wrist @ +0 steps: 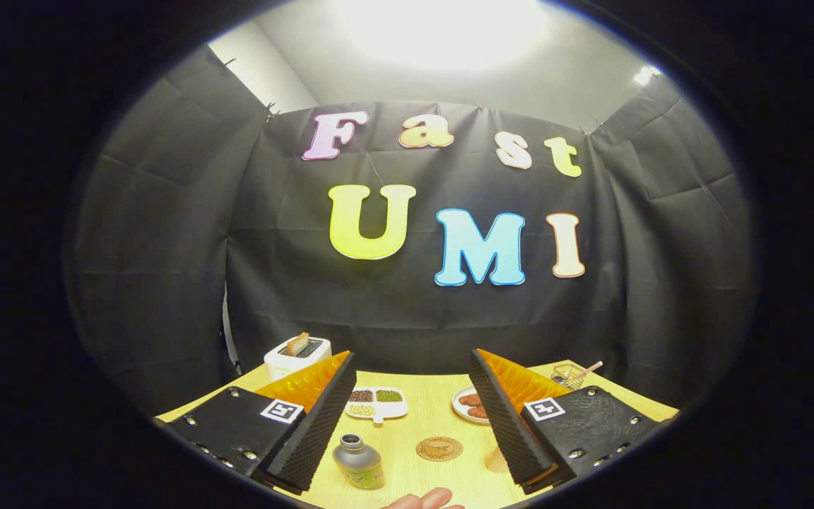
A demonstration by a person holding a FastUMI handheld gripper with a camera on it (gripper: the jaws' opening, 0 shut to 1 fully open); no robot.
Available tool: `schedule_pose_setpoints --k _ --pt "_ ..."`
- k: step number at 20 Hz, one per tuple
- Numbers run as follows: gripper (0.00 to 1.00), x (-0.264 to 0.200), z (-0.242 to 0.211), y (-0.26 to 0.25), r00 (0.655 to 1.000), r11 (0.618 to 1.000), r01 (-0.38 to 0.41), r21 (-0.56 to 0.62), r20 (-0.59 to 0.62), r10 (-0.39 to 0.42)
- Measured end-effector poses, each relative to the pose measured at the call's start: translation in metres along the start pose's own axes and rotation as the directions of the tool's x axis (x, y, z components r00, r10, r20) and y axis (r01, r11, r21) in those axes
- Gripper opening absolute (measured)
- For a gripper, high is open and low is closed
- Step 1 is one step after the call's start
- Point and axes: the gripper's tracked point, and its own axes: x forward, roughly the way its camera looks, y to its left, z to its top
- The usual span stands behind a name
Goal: Take the bottle from table, then pour the juice into the cup, finally place the bottle on the coaster
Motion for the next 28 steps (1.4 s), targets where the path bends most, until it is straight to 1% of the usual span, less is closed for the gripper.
schedule_pose_setpoints --k 2,3,5,7,12,15,18,20,21,23,25,28 --pt "0.98 0.003 -0.002 0.004 1.000 1.000 -0.004 0.011 0.009 0.004" --pt "0.98 0.004 -0.007 0.003 1.000 1.000 0.006 0.009 0.010 -0.006" --pt "0.98 0.005 -0.024 0.004 1.000 1.000 0.022 0.001 -0.012 -0.021" --pt "0.98 0.005 -0.037 0.010 1.000 1.000 0.018 -0.005 -0.025 -0.018" --pt "0.99 0.000 -0.061 0.024 0.999 0.997 0.013 -0.076 -0.032 -0.016" --pt "0.98 -0.007 -0.093 0.036 0.999 0.996 0.017 -0.087 -0.045 -0.021" --pt "0.98 -0.011 -0.129 0.042 0.997 0.995 0.041 -0.095 -0.059 -0.047" --pt "0.99 -0.007 -0.143 0.044 0.998 0.995 0.047 -0.085 -0.047 -0.051" --pt "0.99 -0.004 -0.149 0.048 0.999 0.997 0.035 -0.068 -0.038 -0.038" --pt "0.99 0.002 -0.159 0.059 1.000 1.000 -0.013 -0.015 -0.022 0.013" --pt "0.99 0.008 -0.172 0.061 0.999 0.999 -0.035 0.033 -0.028 0.036" --pt "0.99 0.016 -0.194 0.061 0.997 0.997 -0.041 0.061 -0.057 0.044"
